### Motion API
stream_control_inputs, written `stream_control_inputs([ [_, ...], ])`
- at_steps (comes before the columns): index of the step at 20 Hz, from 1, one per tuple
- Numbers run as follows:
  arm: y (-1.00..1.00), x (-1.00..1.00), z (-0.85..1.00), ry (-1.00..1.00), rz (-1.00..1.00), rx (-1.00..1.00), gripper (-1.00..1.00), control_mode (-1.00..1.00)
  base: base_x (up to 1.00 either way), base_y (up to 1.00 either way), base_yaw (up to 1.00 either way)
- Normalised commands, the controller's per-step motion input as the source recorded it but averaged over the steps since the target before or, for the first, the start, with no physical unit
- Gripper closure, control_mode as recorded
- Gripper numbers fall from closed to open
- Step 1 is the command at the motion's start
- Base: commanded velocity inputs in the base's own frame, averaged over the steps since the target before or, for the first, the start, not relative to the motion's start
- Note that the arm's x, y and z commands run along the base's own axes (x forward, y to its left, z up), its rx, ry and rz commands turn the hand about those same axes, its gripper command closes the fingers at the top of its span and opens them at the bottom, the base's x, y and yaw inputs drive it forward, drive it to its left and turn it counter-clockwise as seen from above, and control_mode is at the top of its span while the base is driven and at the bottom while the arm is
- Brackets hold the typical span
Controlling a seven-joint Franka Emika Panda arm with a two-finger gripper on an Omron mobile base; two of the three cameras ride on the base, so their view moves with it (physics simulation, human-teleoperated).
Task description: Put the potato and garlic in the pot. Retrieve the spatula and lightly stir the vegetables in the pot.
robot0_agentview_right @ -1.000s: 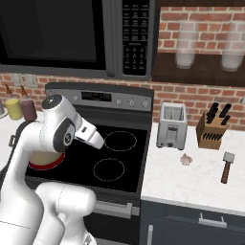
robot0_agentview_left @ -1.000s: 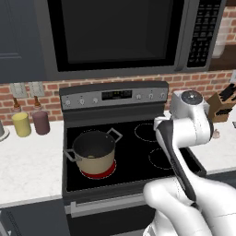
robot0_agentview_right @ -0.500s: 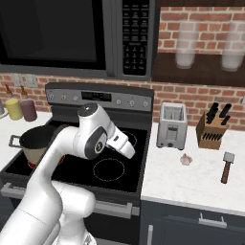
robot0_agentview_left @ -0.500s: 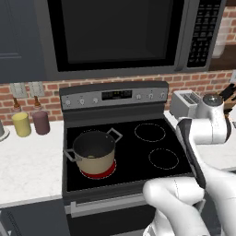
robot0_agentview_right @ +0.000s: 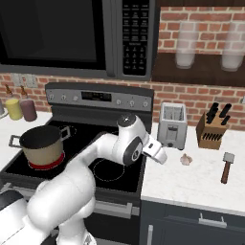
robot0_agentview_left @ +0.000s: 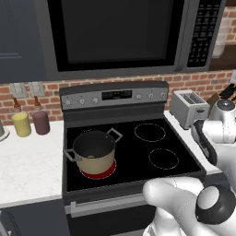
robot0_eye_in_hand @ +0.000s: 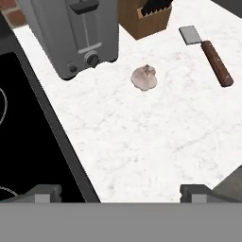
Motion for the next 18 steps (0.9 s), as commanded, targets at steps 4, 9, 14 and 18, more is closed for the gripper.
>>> stream_control_inputs([
  [4,-0.73,0.54,-0.26,0.04,0.00,0.00,-1.00,-1.00,0.00,0.00,0.00],
  [9,-0.44,0.48,-0.25,0.01,0.00,0.00,-1.00,-1.00,0.00,0.00,0.00],
  [14,-0.52,0.35,-0.29,0.01,0.00,0.00,-1.00,-1.00,0.00,0.00,0.00],
  [18,-0.61,0.31,-0.29,0.00,0.00,0.00,-1.00,-1.00,0.00,0.00,0.00],
])
